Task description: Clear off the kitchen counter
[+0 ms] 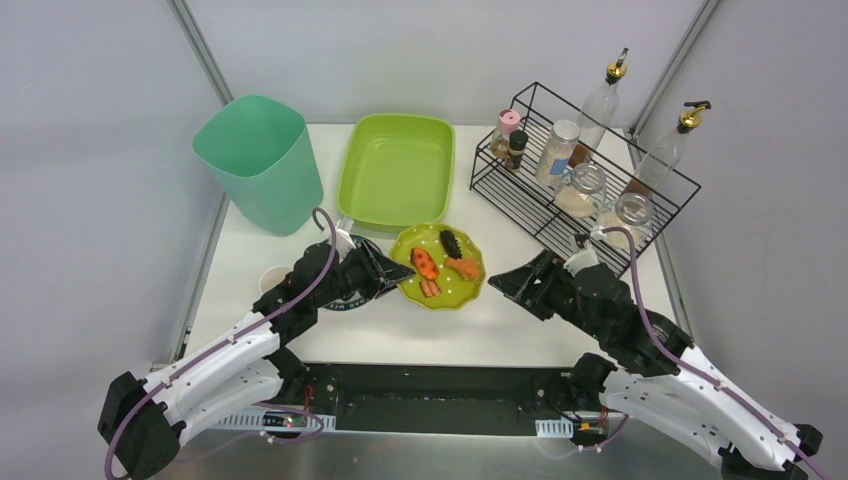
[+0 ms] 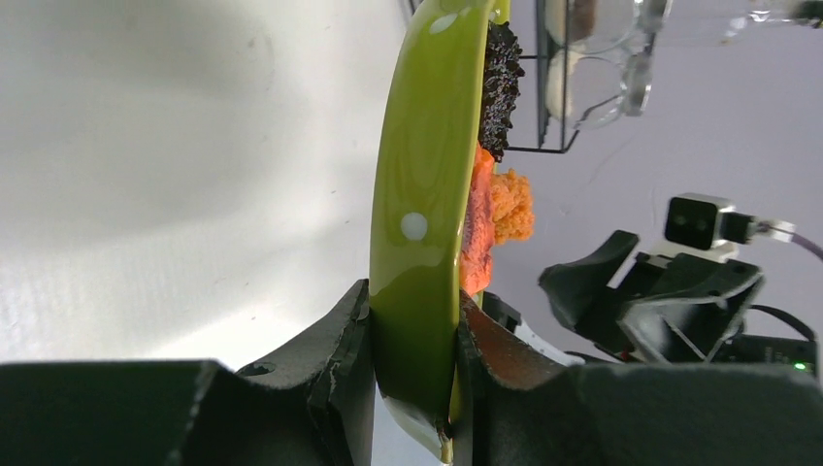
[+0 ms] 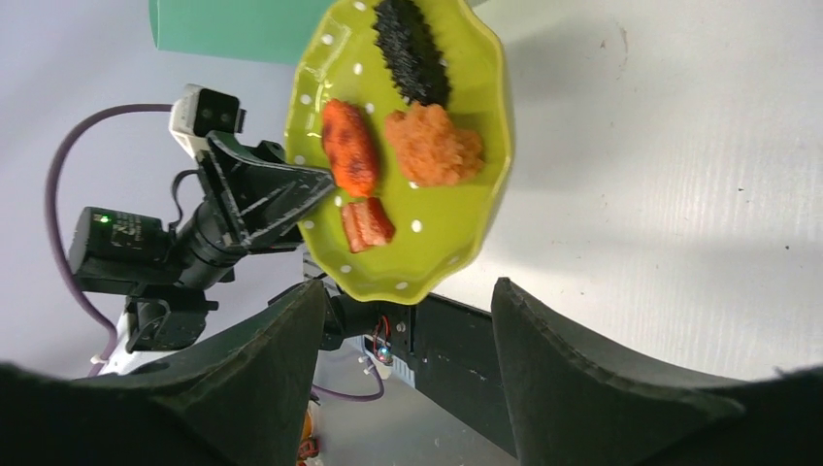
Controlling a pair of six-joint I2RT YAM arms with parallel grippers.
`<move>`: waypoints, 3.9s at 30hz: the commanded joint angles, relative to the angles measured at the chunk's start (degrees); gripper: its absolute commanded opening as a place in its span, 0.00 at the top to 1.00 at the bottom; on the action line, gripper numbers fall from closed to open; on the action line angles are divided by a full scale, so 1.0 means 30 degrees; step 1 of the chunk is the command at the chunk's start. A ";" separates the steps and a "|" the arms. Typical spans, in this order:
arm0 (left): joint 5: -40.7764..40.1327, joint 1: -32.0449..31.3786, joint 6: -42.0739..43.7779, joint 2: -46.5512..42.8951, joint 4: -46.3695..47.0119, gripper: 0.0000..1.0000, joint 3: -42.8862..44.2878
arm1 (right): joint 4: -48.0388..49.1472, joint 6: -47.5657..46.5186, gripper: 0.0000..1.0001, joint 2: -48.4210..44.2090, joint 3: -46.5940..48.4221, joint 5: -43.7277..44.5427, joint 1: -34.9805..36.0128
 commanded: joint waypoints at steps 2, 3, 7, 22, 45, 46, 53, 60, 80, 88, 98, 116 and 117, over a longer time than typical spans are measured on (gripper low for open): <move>-0.0297 -0.0060 -0.0102 0.0371 0.5002 1.00 0.3182 | -0.0722 -0.0262 0.33 -0.0643 0.0532 0.0744 0.0095; -0.0400 -0.0023 0.0038 0.0555 0.5040 1.00 0.3456 | -0.0760 -0.0275 0.33 -0.0720 0.0501 0.0734 0.0092; -0.0629 0.0281 0.0601 0.1247 0.4907 1.00 0.4743 | -0.0759 -0.0115 0.33 -0.1043 0.0199 0.0620 0.0095; 0.0214 0.5747 0.0746 0.3871 0.4774 1.00 0.9178 | 0.0025 0.0270 0.33 -0.1313 -0.0928 -0.0075 0.0094; 0.1847 1.5670 0.0425 0.6917 0.4134 1.00 1.4137 | 0.1328 0.0507 0.33 -0.0795 -0.2135 -0.1434 0.0094; 0.1889 1.6112 0.0539 0.6969 0.4001 1.00 1.4296 | 0.1390 0.0488 0.33 -0.0728 -0.2139 -0.1465 0.0088; 0.2520 1.9003 0.0503 0.7255 0.3673 1.00 1.4763 | 0.2137 0.0488 0.33 -0.0228 -0.2615 -0.2003 0.0081; 0.1660 2.0514 0.1955 0.6645 0.1249 1.00 1.4937 | 0.2746 0.0091 0.32 0.0901 -0.2693 -0.2587 0.0095; -0.1952 2.0858 0.7535 0.6721 -0.4409 1.00 1.8114 | 0.2515 -0.0385 0.31 0.0400 -0.3037 -0.2820 0.0095; -0.2982 2.0858 0.9186 0.7442 -0.5146 1.00 1.8596 | 0.1864 -0.0379 0.30 -0.0504 -0.3206 -0.2581 0.0094; -0.5138 1.9440 1.3884 0.8522 -0.6102 1.00 2.0348 | 0.1818 -0.0253 0.30 -0.0952 -0.3609 -0.2681 0.0075; -1.7299 1.2895 2.6521 1.0226 -0.2176 1.00 2.0842 | 0.1172 -0.0355 0.29 -0.1630 -0.3765 -0.2609 0.0087; -1.7994 1.2474 2.7579 1.0269 -0.1094 1.00 2.0503 | 0.1162 -0.0356 0.29 -0.1602 -0.3771 -0.2655 0.0087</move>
